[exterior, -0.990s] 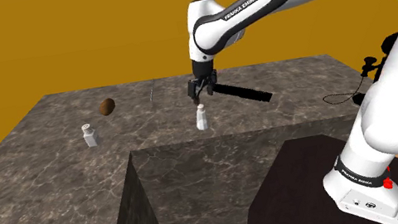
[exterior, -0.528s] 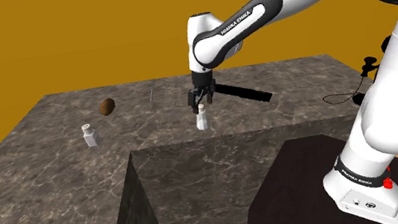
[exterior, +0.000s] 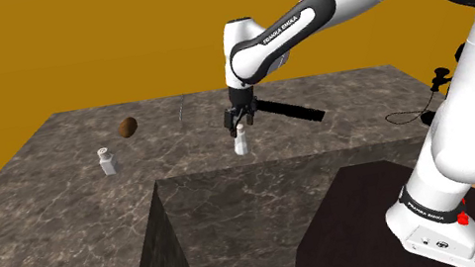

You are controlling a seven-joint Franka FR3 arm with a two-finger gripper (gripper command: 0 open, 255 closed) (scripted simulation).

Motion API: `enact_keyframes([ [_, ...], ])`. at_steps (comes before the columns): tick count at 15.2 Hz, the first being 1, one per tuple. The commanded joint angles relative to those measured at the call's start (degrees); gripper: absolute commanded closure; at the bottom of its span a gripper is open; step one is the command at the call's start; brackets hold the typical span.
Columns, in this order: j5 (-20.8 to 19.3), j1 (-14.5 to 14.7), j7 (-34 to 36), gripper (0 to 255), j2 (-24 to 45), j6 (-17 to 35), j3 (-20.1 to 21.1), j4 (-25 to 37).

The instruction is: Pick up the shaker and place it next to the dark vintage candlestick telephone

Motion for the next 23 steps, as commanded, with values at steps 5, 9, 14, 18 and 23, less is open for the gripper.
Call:
enact_keyframes([
  [5,0.0,0.0,0.0,255,0.0,0.0,0.0,0.0],
  [9,0.0,0.0,0.0,255,0.0,0.0,0.0,0.0],
  [14,-0.1,0.0,0.2,255,-1.6,-3.0,0.0,1.4],
  [18,-0.1,-0.1,0.4,255,-3.0,-5.9,-0.1,3.0],
  [23,-0.2,-0.1,0.7,255,-4.5,-9.7,-0.1,5.2],
])
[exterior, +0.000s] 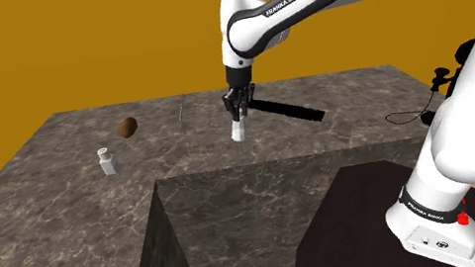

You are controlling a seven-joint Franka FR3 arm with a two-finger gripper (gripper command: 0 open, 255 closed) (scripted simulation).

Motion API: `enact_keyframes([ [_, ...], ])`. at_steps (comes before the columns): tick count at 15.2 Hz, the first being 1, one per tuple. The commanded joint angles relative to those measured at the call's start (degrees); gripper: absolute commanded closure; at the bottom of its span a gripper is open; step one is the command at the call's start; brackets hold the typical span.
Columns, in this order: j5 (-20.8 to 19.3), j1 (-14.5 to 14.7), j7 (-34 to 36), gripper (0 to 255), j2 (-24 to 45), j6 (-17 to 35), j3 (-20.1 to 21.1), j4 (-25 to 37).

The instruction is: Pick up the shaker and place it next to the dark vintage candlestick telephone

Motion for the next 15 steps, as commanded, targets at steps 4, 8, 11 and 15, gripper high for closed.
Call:
enact_keyframes([
  [4,-0.1,-0.1,0.2,255,-1.5,-3.8,-0.1,2.3],
  [8,-0.1,-0.1,0.5,255,-2.3,-6.8,-0.1,4.5],
  [11,-0.2,-0.1,0.6,255,-2.7,-9.0,-0.1,6.3],
  [15,-0.3,-0.2,0.9,255,-3.2,-12.0,-0.2,8.9],
])
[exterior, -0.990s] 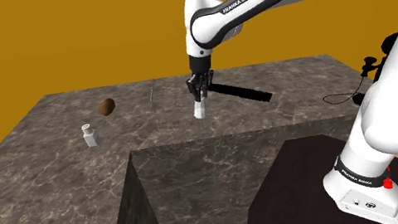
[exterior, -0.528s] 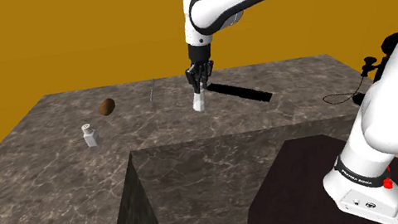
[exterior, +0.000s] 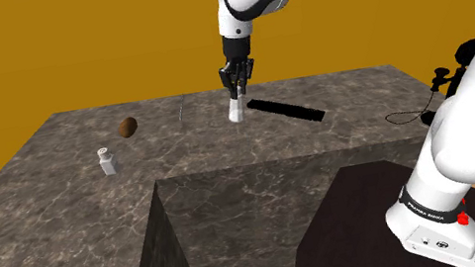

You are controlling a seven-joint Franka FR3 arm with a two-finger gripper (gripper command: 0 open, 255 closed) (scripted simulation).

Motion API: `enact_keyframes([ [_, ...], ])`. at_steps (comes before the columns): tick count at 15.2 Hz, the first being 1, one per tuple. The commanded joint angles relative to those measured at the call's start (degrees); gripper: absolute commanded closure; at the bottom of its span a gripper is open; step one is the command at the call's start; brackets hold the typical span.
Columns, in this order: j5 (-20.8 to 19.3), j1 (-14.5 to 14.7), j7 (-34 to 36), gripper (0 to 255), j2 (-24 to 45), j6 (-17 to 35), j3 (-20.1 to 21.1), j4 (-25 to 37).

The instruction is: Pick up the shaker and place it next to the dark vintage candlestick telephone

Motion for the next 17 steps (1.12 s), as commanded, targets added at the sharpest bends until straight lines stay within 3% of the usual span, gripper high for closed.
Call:
enact_keyframes([
  [1,0.0,0.0,0.1,255,-0.3,-1.5,0.0,1.2],
  [17,-0.3,-0.1,1.1,255,0.1,-13.8,-0.1,14.0],
])
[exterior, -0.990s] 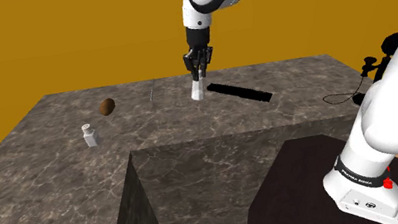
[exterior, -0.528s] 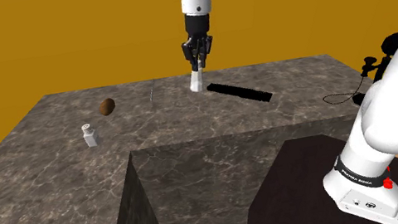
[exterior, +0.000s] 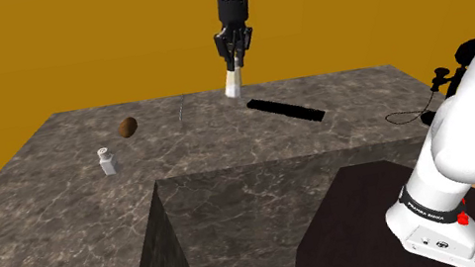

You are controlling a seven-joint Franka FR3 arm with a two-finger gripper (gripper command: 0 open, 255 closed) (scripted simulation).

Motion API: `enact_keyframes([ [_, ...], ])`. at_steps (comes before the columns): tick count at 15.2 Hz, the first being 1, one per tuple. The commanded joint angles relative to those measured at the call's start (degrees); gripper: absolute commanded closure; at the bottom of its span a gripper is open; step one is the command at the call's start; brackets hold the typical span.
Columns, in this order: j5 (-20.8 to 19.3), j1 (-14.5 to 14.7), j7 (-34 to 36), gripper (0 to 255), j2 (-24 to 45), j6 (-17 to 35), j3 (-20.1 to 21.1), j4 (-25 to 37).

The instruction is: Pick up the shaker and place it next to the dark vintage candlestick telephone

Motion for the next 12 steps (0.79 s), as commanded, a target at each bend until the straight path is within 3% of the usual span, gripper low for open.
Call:
enact_keyframes([
  [1,0.0,-0.1,0.0,255,0.4,-1.7,-0.1,2.1],
  [12,-0.3,-0.1,0.9,255,2.9,-10.8,-0.1,13.8],
])
